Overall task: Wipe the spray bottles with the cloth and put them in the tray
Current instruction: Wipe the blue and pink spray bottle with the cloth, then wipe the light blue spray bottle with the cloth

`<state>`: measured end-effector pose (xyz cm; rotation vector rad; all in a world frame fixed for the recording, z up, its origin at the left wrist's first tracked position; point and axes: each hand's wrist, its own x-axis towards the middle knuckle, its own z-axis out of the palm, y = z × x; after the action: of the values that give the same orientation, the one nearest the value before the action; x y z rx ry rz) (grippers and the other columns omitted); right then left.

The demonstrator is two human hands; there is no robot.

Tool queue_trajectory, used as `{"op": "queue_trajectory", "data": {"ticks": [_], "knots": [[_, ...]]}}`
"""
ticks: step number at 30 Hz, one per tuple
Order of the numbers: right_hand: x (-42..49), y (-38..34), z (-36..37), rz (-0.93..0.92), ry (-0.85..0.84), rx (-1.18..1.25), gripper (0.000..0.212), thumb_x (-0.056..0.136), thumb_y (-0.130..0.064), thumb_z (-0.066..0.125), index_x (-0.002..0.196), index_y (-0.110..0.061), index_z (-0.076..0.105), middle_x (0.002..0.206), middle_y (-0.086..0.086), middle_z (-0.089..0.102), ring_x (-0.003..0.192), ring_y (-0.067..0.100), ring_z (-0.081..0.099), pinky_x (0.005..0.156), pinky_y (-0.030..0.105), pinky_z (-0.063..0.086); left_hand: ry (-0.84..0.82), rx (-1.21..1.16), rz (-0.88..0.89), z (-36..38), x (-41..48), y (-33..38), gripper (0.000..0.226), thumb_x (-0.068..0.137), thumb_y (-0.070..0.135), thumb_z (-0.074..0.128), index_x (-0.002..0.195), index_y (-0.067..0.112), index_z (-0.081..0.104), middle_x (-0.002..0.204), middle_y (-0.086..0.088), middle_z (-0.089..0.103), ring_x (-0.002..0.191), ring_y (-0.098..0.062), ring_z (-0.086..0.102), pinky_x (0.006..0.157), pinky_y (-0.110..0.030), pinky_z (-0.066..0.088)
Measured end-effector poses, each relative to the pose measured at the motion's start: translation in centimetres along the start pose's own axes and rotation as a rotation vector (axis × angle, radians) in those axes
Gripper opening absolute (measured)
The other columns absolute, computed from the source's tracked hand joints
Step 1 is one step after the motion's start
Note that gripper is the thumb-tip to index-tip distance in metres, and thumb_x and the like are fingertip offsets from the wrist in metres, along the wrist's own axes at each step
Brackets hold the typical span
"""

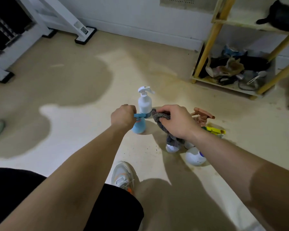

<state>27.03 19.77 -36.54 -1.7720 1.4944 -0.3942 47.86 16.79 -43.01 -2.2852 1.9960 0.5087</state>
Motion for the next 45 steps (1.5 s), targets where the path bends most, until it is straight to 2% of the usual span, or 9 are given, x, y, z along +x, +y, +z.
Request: {"op": "queue_trajectory", "data": {"ticks": [5, 10, 16, 23, 27, 30, 35, 40, 45], "knots": [[0.2, 0.2, -0.7, 0.031, 0.046, 0.026, 0.03, 0.093, -0.011, 0.059, 0.118, -0.022, 0.072, 0.114, -0.002, 0.072, 0.103, 0.017, 0.063, 0.08, 0.02, 0.041, -0.009, -0.021, -0.022, 0.4, 0.4, -0.5, 0.019, 0.091, 0.028, 0.064, 0.108, 0.02, 0.064, 0.099, -0.001, 0.058, 0.083, -0.025, 0.055, 0.062, -0.03, 0.038], [-0.7, -0.5, -2.6, 0.025, 0.095, 0.044, 0.027, 0.092, -0.013, 0.06, 0.113, -0.025, 0.073, 0.108, -0.006, 0.073, 0.094, 0.012, 0.061, 0.076, 0.019, 0.04, 0.002, -0.052, -0.039, -0.2, 0.0, -0.2, 0.054, 0.088, 0.042, 0.073, 0.133, 0.021, 0.052, 0.123, -0.003, 0.057, 0.111, -0.026, 0.056, 0.076, -0.035, 0.048], [-4.1, -1.0, -7.5, -0.005, 0.177, 0.023, 0.029, 0.093, -0.012, 0.06, 0.117, -0.024, 0.072, 0.115, -0.004, 0.072, 0.107, 0.016, 0.064, 0.093, 0.027, 0.048, 0.013, -0.054, 0.002, -3.5, -2.2, 2.1, 0.048, 0.088, 0.029, 0.071, 0.131, 0.017, 0.054, 0.127, -0.007, 0.053, 0.12, -0.028, 0.05, 0.085, -0.039, 0.05], [-9.8, 1.9, -12.5, 0.074, 0.268, 0.016, 0.027, 0.093, -0.008, 0.062, 0.115, -0.019, 0.073, 0.11, -0.002, 0.071, 0.102, 0.015, 0.062, 0.084, 0.021, 0.041, -0.181, -0.021, 0.183, -4.4, -6.4, 7.8, 0.046, 0.092, 0.036, 0.066, 0.134, 0.022, 0.056, 0.12, -0.003, 0.059, 0.107, -0.025, 0.056, 0.087, -0.031, 0.045], [-12.1, 4.3, -12.7, 0.123, 0.271, -0.008, 0.027, 0.092, -0.01, 0.063, 0.116, -0.02, 0.073, 0.112, -0.002, 0.072, 0.103, 0.016, 0.062, 0.086, 0.022, 0.041, -0.276, 0.014, 0.22, -1.5, -7.9, 10.3, 0.057, 0.088, 0.039, 0.072, 0.138, 0.019, 0.052, 0.128, -0.005, 0.06, 0.109, -0.025, 0.062, 0.087, -0.034, 0.053], [-13.0, 5.7, -12.4, 0.14, 0.258, -0.023, 0.028, 0.092, -0.011, 0.062, 0.115, -0.021, 0.073, 0.112, -0.002, 0.072, 0.101, 0.015, 0.061, 0.084, 0.02, 0.04, -0.266, 0.03, 0.214, 1.5, -8.1, 11.1, 0.062, 0.085, 0.039, 0.075, 0.137, 0.015, 0.05, 0.126, -0.007, 0.061, 0.106, -0.025, 0.062, 0.081, -0.033, 0.053], [-13.5, 7.9, -12.0, 0.18, 0.232, -0.037, 0.025, 0.091, -0.011, 0.064, 0.113, -0.021, 0.074, 0.109, -0.001, 0.072, 0.1, 0.018, 0.064, 0.082, 0.021, 0.042, -0.232, 0.067, 0.195, 5.1, -7.7, 11.4, 0.05, 0.083, 0.049, 0.073, 0.113, 0.015, 0.05, 0.099, -0.008, 0.063, 0.089, -0.026, 0.061, 0.08, -0.044, 0.059], [-13.6, 9.4, -12.3, 0.226, 0.207, -0.06, 0.025, 0.092, -0.009, 0.063, 0.112, -0.02, 0.074, 0.109, 0.001, 0.072, 0.094, 0.018, 0.064, 0.072, 0.015, 0.043, -0.122, 0.01, 0.191, 7.2, -7.5, 11.1, 0.032, 0.09, 0.033, 0.069, 0.107, 0.016, 0.048, 0.094, -0.01, 0.06, 0.078, -0.027, 0.061, 0.07, -0.045, 0.06], [-13.6, 9.8, -12.6, 0.26, 0.234, -0.066, 0.026, 0.092, -0.011, 0.063, 0.114, -0.02, 0.074, 0.111, 0.0, 0.071, 0.096, 0.013, 0.058, 0.082, 0.018, 0.038, -0.072, -0.068, 0.192, 7.4, -7.5, 11.2, 0.02, 0.097, 0.028, 0.061, 0.109, 0.013, 0.054, 0.091, -0.01, 0.059, 0.078, -0.028, 0.061, 0.07, -0.043, 0.058]]}}
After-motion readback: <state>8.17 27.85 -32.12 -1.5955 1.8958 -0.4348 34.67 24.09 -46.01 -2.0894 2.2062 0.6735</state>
